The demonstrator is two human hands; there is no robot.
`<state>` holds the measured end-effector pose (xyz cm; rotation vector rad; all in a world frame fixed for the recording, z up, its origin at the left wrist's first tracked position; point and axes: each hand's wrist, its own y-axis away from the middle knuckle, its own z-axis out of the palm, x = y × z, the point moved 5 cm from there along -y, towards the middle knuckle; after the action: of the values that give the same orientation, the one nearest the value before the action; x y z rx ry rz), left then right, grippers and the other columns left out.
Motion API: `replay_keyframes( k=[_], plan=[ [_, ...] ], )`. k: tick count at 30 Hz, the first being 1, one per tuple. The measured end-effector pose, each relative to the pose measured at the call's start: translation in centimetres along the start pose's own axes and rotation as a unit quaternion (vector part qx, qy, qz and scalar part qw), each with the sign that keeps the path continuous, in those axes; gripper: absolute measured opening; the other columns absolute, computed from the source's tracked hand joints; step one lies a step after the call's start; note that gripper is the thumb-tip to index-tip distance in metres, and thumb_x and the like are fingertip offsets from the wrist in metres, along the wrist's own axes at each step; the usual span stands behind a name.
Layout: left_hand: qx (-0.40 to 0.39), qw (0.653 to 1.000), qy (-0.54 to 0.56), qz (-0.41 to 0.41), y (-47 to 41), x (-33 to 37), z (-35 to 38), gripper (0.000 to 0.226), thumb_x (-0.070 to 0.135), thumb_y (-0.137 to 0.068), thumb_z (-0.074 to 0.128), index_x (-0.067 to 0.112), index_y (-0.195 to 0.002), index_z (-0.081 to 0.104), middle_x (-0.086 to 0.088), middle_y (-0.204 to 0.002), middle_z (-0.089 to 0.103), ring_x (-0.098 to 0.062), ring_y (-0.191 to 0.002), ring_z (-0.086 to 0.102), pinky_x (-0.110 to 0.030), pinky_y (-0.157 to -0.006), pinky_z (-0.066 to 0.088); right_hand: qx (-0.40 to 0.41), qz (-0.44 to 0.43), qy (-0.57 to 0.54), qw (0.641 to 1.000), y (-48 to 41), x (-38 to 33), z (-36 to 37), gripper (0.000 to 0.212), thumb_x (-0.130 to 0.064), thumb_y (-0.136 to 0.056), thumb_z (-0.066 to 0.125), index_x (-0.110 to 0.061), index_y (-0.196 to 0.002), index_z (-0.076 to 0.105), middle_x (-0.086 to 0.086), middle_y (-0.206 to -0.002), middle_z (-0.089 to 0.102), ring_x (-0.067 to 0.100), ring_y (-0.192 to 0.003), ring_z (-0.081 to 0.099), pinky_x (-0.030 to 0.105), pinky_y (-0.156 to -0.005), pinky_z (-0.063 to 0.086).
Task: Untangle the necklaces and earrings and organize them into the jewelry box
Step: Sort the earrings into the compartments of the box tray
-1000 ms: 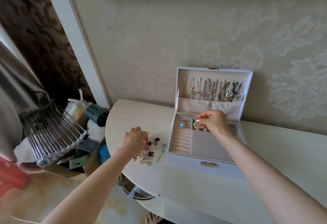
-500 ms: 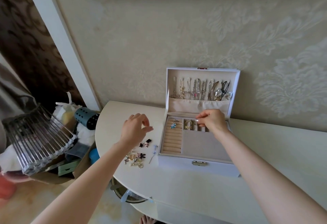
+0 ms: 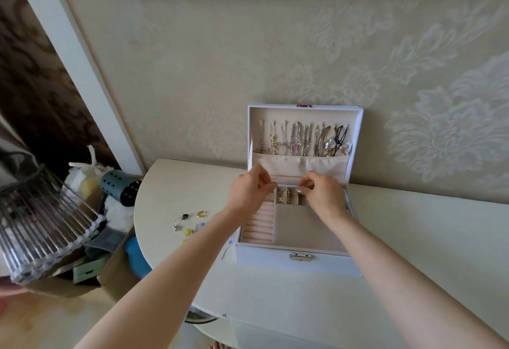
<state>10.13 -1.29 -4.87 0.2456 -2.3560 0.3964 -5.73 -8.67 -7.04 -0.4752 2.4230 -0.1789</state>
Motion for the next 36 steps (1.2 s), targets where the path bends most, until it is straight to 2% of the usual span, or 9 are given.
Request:
replay_keyframes(
  k=[9, 12, 15, 19, 21, 25, 29, 32, 36],
  plan=[
    [-0.027, 0.999, -0.038, 0.017, -0.4, 1.1, 2.1, 0.013, 0.021, -0.088, 0.061, 0.012, -0.093, 0.052, -0.003, -0.087, 0.071, -0.024, -0.083, 0.061, -0.031, -0.066, 0.045, -0.027, 0.061, -0.1, 0.993, -0.4, 0.7, 0.2, 0.009, -0.008, -0.081, 0.068, -0.008, -0.087, 0.075, 0.008, -0.082, 0.073, 0.019, -0.079, 0.065, 0.021, -0.066, 0.04],
    [-0.023, 0.999, -0.038, 0.026, -0.5, 1.1, 2.5, 0.014, 0.021, -0.089, 0.06, 0.011, -0.094, 0.052, -0.005, -0.088, 0.069, -0.026, -0.084, 0.06, -0.033, -0.067, 0.046, -0.054, 0.116, -0.142, 0.982, -0.8, 1.1, 0.2, 0.012, -0.004, -0.082, 0.066, -0.011, -0.086, 0.074, 0.008, -0.082, 0.073, 0.014, -0.076, 0.065, 0.014, -0.055, 0.043],
    [-0.032, 0.997, -0.05, 0.05, -0.6, 1.3, 3.1, 0.017, 0.021, -0.09, 0.058, 0.008, -0.097, 0.051, -0.007, -0.093, 0.068, -0.028, -0.091, 0.056, -0.039, -0.072, 0.044, -0.08, 0.136, -0.13, 0.979, -1.1, 1.2, 0.2, 0.012, -0.005, -0.084, 0.064, -0.011, -0.087, 0.073, 0.006, -0.081, 0.073, 0.004, -0.065, 0.059, 0.007, -0.044, 0.035],
    [-0.054, 0.989, -0.114, 0.082, -0.7, 1.2, 4.2, 0.018, 0.024, -0.092, 0.054, 0.011, -0.103, 0.05, -0.004, -0.104, 0.066, -0.027, -0.102, 0.051, -0.037, -0.084, 0.035, -0.068, 0.117, -0.086, 0.987, -1.4, 0.9, 0.2, 0.01, -0.004, -0.083, 0.064, -0.01, -0.083, 0.072, 0.006, -0.081, 0.071, 0.011, -0.068, 0.062, 0.018, -0.057, 0.044],
    [-0.056, 0.984, -0.141, 0.091, -0.8, 1.2, 4.5, 0.02, 0.026, -0.093, 0.052, 0.011, -0.106, 0.05, -0.005, -0.106, 0.064, -0.026, -0.105, 0.051, -0.035, -0.085, 0.032, -0.061, 0.108, -0.073, 0.989, -1.5, 0.7, 0.4, 0.011, -0.003, -0.081, 0.065, -0.011, -0.077, 0.071, 0.008, -0.081, 0.072, 0.02, -0.08, 0.066, 0.026, -0.068, 0.05],
    [-0.02, 0.981, -0.157, 0.115, -0.7, 1.6, 4.2, 0.021, 0.027, -0.094, 0.051, 0.011, -0.107, 0.049, -0.006, -0.101, 0.064, -0.026, -0.103, 0.051, -0.035, -0.085, 0.032, -0.053, 0.093, -0.056, 0.993, -1.3, 0.5, 0.4, 0.011, -0.004, -0.079, 0.065, -0.014, -0.076, 0.07, 0.006, -0.08, 0.071, 0.022, -0.081, 0.065, 0.034, -0.074, 0.054],
    [0.037, 0.985, -0.113, 0.124, -0.2, 1.8, 3.6, 0.019, 0.027, -0.093, 0.053, 0.01, -0.101, 0.051, -0.007, -0.089, 0.064, -0.027, -0.094, 0.052, -0.036, -0.084, 0.035, -0.035, 0.151, -0.146, 0.977, -1.1, 0.9, 0.3, 0.019, -0.001, -0.078, 0.063, -0.018, -0.071, 0.067, -0.001, -0.064, 0.068, 0.013, -0.063, 0.065, 0.029, -0.068, 0.052],
    [0.044, 0.984, -0.112, 0.129, 0.2, 1.7, 3.6, 0.02, 0.027, -0.093, 0.053, 0.009, -0.101, 0.052, -0.007, -0.091, 0.064, -0.026, -0.095, 0.052, -0.035, -0.084, 0.033, -0.05, 0.192, -0.244, 0.949, -0.9, 1.0, 0.5, 0.018, 0.001, -0.078, 0.063, -0.015, -0.069, 0.067, 0.001, -0.061, 0.067, 0.015, -0.059, 0.065, 0.03, -0.073, 0.052],
    [0.036, 0.984, -0.12, 0.126, 0.2, 1.3, 4.0, 0.02, 0.028, -0.093, 0.053, 0.01, -0.102, 0.052, -0.005, -0.093, 0.064, -0.024, -0.098, 0.052, -0.033, -0.085, 0.03, -0.038, 0.17, -0.153, 0.973, -0.9, 0.9, 0.4, 0.016, -0.007, -0.08, 0.065, -0.021, -0.072, 0.067, -0.006, -0.068, 0.065, 0.016, -0.072, 0.063, 0.027, -0.067, 0.048]
  ],
)
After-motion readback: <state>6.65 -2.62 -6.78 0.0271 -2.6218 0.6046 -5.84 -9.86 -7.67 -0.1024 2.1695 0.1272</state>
